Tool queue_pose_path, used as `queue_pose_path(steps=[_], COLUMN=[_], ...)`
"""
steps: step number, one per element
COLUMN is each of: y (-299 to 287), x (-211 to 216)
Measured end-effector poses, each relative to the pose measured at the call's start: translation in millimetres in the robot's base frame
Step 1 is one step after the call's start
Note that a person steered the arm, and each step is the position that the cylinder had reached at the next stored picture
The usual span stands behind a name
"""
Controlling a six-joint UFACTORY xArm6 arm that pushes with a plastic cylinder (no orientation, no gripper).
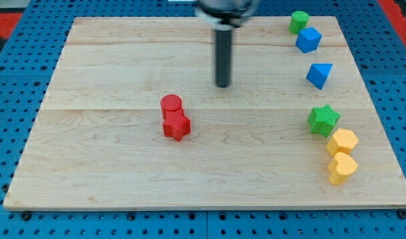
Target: Point at the yellow hexagon
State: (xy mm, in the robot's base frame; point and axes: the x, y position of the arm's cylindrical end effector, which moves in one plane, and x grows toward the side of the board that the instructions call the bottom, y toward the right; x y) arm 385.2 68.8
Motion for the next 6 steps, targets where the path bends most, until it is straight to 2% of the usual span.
queue_pose_path(steps=[1,2,3,4,5,6], y=[27.9,153.7,242.5,259.4,177.8,100.4], x=[20.0,22.6,60.4,128.2,146.8,127.0])
